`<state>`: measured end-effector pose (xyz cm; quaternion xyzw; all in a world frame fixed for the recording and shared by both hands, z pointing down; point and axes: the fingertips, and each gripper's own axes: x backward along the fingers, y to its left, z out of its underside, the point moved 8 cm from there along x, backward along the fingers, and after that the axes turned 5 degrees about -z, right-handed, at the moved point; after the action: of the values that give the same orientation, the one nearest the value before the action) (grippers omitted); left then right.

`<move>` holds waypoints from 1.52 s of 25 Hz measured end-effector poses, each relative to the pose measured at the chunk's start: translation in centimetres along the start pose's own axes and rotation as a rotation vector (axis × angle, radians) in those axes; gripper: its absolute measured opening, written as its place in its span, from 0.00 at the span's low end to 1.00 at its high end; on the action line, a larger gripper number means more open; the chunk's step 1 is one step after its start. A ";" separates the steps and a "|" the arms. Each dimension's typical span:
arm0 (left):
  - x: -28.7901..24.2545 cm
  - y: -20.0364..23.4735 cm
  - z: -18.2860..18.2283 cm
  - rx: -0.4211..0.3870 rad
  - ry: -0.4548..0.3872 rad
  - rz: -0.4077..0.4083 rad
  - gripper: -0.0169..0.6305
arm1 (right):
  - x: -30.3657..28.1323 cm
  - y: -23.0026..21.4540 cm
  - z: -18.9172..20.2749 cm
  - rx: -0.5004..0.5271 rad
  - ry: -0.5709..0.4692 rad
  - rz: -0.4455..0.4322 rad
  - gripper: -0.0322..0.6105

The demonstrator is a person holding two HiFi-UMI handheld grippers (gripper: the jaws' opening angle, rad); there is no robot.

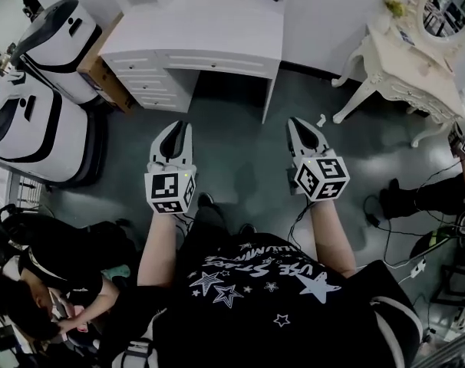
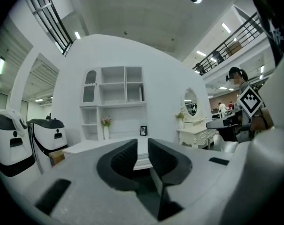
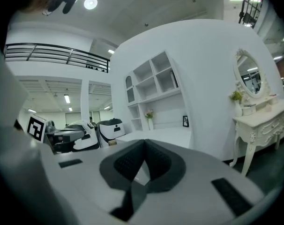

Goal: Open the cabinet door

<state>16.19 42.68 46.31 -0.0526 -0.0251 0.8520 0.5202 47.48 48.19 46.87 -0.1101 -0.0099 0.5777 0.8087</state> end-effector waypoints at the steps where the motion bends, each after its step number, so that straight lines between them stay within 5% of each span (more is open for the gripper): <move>1: -0.2 0.3 0.1 0.004 -0.006 -0.003 0.19 | -0.4 0.0 0.1 0.002 0.007 -0.003 0.06; 12: -7.8 6.8 1.1 0.025 -0.047 0.001 0.68 | -8.6 -1.8 -1.0 0.033 0.022 0.048 0.06; 29: -17.9 30.8 2.5 0.040 -0.022 -0.134 0.73 | -38.9 4.6 -5.2 0.083 0.059 -0.072 0.06; 38: -20.4 36.8 2.7 0.040 -0.023 -0.124 0.74 | -45.1 5.2 -7.3 0.119 0.033 -0.041 0.06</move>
<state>-7.40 7.73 46.70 -0.0308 -0.0174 0.8191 0.5726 28.72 6.32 43.75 -0.0711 0.0357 0.5586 0.8256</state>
